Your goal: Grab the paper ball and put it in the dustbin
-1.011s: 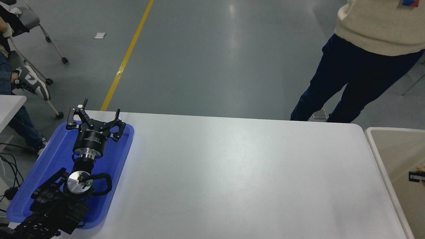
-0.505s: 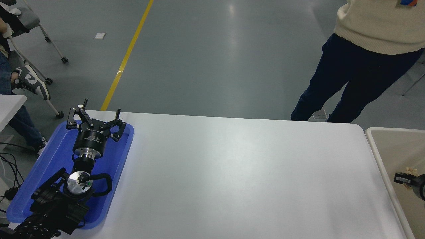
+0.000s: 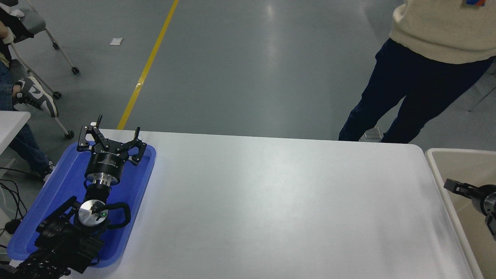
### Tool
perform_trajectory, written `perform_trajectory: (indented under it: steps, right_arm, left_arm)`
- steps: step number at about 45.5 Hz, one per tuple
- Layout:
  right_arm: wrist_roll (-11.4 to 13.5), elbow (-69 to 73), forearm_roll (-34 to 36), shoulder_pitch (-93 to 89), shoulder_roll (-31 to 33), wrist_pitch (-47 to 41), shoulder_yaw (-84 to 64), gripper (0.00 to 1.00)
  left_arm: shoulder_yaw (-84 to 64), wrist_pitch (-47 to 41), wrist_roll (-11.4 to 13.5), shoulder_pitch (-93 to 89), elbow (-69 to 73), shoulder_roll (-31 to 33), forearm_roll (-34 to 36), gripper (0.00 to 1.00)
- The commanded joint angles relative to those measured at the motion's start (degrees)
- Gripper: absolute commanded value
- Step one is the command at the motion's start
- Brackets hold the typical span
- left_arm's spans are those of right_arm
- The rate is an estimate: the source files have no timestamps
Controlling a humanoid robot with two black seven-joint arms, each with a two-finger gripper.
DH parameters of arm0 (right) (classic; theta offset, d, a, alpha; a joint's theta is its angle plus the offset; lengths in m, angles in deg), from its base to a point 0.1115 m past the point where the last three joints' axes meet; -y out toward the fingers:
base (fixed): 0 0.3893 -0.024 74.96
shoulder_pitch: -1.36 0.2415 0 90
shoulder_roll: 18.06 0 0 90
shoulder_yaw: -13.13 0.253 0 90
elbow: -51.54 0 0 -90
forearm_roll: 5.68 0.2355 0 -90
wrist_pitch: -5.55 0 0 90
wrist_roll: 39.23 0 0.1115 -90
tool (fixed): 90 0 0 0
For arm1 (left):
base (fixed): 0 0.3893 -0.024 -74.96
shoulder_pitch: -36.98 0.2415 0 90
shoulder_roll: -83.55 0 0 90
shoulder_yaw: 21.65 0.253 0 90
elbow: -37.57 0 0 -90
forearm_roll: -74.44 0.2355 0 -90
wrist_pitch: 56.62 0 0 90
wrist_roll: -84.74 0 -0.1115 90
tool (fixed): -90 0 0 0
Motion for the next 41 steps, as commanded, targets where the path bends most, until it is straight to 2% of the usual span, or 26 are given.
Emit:
perform_trajectory:
  steps: [1, 9, 15, 19, 28, 36, 41]
  right_arm:
    - [0.12, 7.33, 0.17, 8.94, -0.84, 0.21, 9.24, 1.0]
    - [0.12, 15.07, 0.17, 8.42, -1.54, -0.14, 41.33, 1.0]
    - [0.12, 22.19, 1.05, 5.35, -2.42, -0.4, 57.69, 1.0]
    - [-0.14, 27.72, 3.94, 2.54, -2.51, -0.58, 64.02, 1.0]
    - [-0.23, 32.66, 19.85, -1.95, -7.6, -1.01, 75.11, 1.0]
    - [-0.75, 32.31, 24.86, -3.79, -12.17, -5.67, 78.98, 1.0]
    - [-3.03, 31.95, 26.36, -5.73, -14.73, -9.8, 79.68, 1.0]
  left_arm:
    - [0.0, 0.02, 0.0, 0.0, -0.09, -0.05, 0.01, 1.0]
    - [0.0, 0.02, 0.0, 0.0, 0.0, -0.05, 0.01, 1.0]
    - [0.0, -0.07, 0.0, 0.0, 0.0, 0.04, 0.01, 1.0]
    - [0.0, 0.02, 0.0, 0.0, 0.0, 0.04, 0.01, 1.0]
    - [0.0, -0.07, 0.0, 0.0, 0.0, 0.04, 0.01, 1.0]
    - [0.0, -0.07, 0.0, 0.0, 0.0, 0.04, 0.01, 1.0]
    - [0.0, -0.07, 0.0, 0.0, 0.0, 0.04, 0.01, 1.0]
